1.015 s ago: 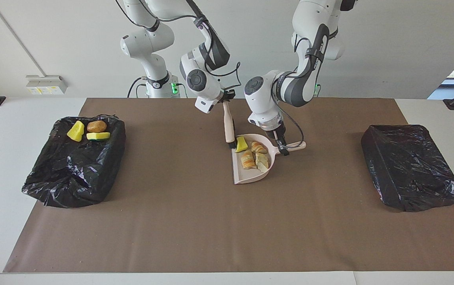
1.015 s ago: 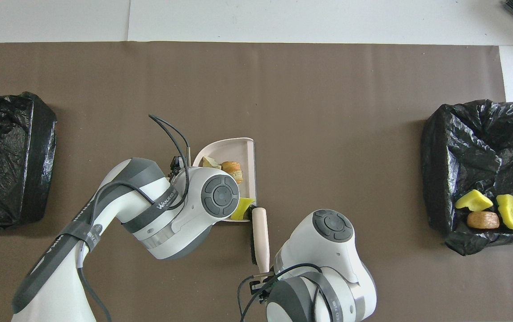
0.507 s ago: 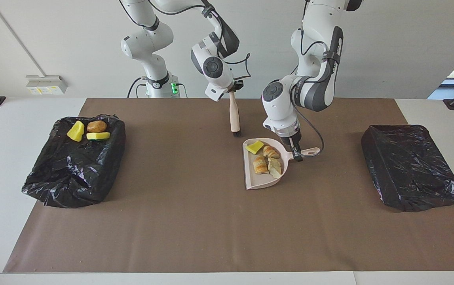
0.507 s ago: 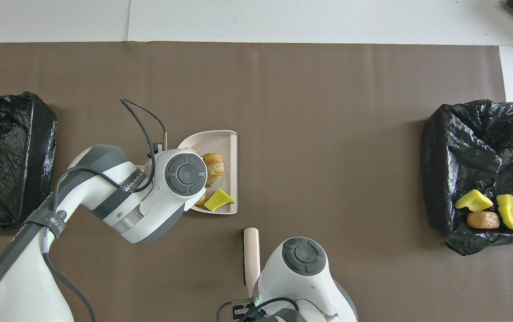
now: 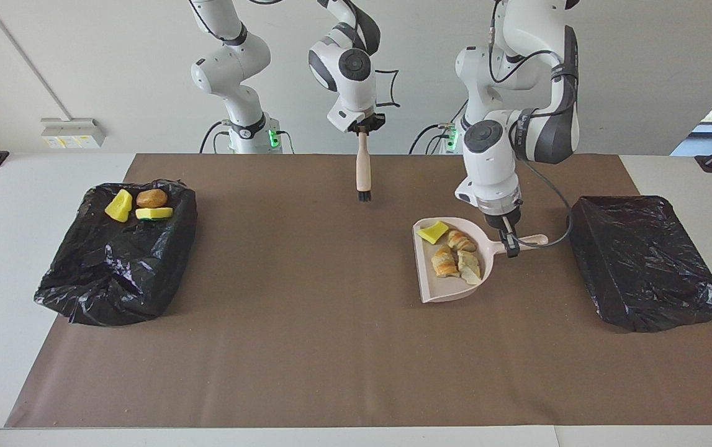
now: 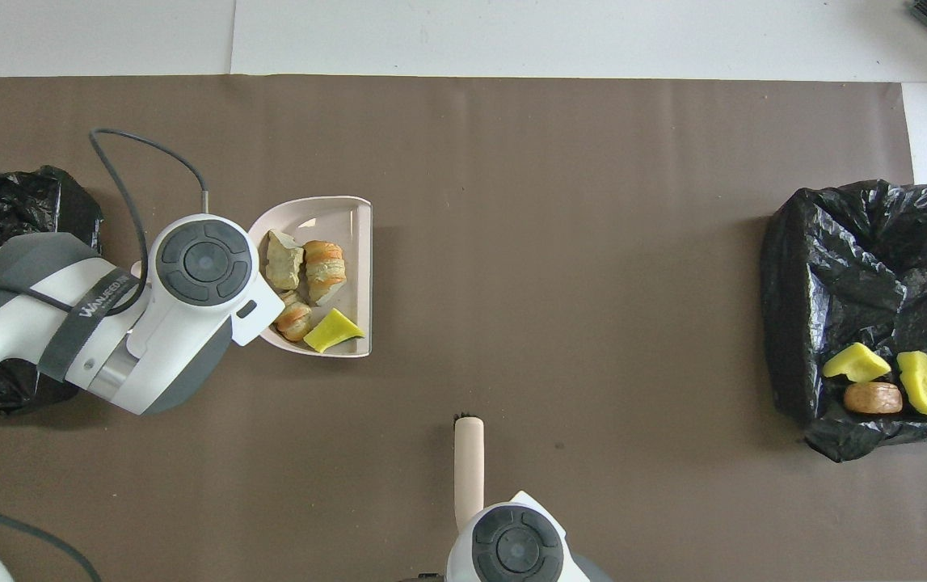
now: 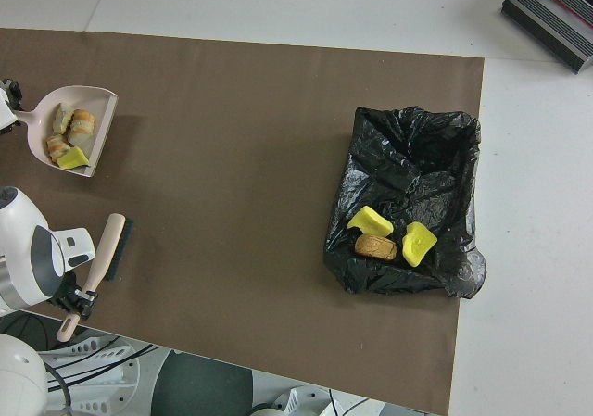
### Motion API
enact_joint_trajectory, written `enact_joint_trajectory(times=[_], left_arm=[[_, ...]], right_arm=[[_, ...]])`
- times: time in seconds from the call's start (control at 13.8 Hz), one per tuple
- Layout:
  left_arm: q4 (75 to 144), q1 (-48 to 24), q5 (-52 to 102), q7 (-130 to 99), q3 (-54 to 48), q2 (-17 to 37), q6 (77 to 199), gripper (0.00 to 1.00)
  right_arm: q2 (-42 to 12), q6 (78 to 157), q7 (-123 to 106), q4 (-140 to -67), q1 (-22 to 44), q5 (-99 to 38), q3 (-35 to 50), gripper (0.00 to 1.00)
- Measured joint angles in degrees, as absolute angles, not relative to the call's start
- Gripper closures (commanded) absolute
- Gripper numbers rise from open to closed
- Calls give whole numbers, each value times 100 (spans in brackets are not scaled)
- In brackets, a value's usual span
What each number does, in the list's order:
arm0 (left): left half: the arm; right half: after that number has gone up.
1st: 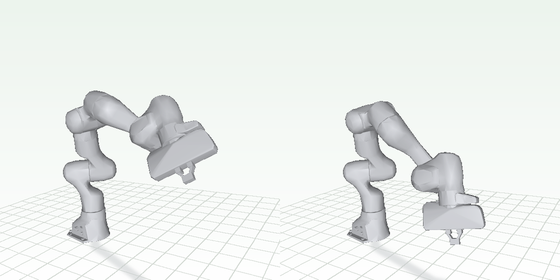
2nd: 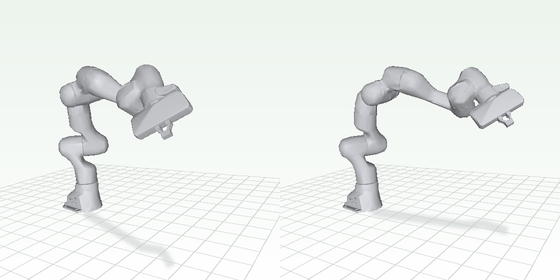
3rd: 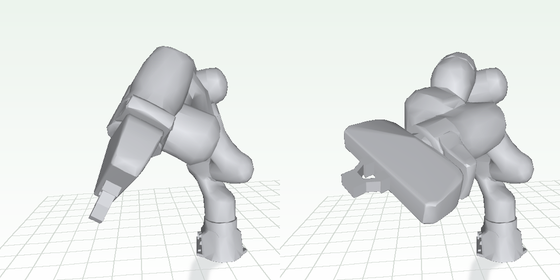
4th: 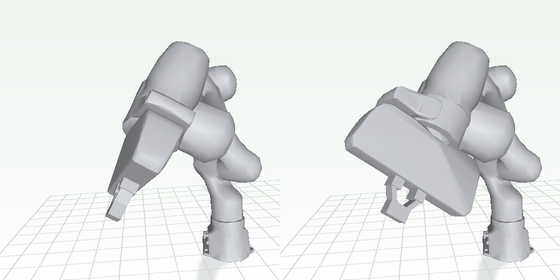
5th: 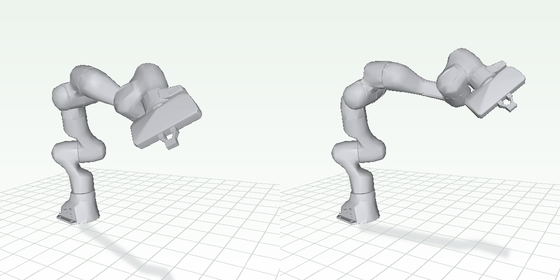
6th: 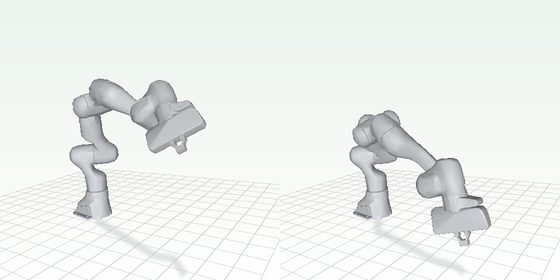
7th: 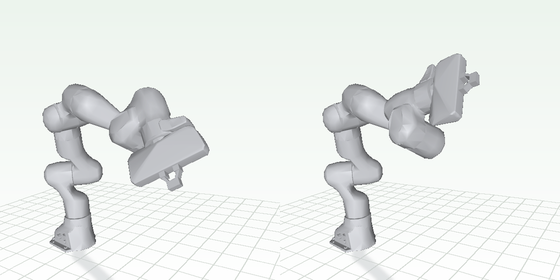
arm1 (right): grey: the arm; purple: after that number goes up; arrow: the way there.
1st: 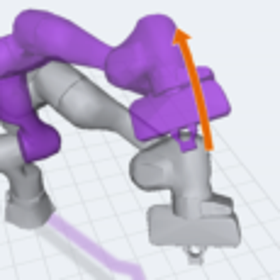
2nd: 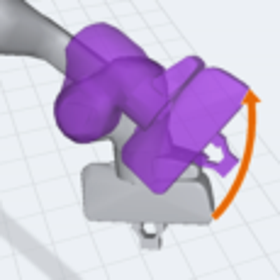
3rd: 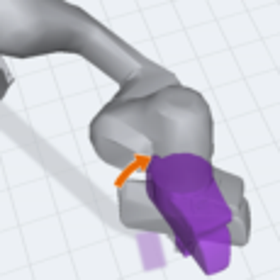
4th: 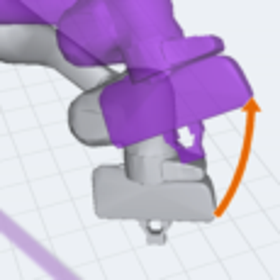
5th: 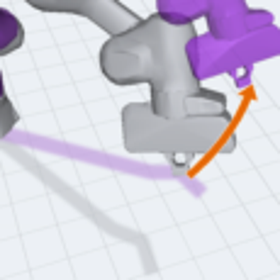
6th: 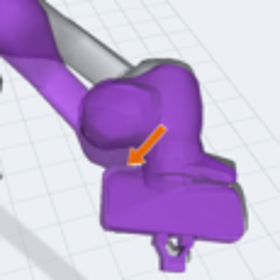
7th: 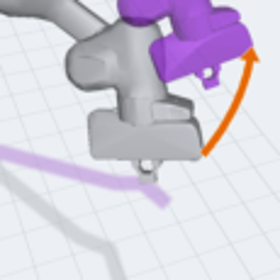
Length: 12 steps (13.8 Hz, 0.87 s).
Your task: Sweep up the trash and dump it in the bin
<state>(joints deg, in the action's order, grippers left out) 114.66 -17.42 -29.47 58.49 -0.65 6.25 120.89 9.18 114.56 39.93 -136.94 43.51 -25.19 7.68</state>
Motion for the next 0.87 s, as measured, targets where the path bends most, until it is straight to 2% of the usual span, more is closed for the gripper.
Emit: enact_joint_trajectory(times=[0.22,0.51,0.87], left_arm=[[11453,-1229,-2716,6020,-57,204,12084,100],[11426,-53,-2036,7271,19,-427,12081,100],[11248,1536,-1941,8121,60,-505,12136,100]], right_arm=[[836,11805,3967,-14051,4300,-2486,761,100],[818,11998,3832,-14198,4312,-2429,764,100],[748,12501,3732,-14328,4468,-2179,786,100]])
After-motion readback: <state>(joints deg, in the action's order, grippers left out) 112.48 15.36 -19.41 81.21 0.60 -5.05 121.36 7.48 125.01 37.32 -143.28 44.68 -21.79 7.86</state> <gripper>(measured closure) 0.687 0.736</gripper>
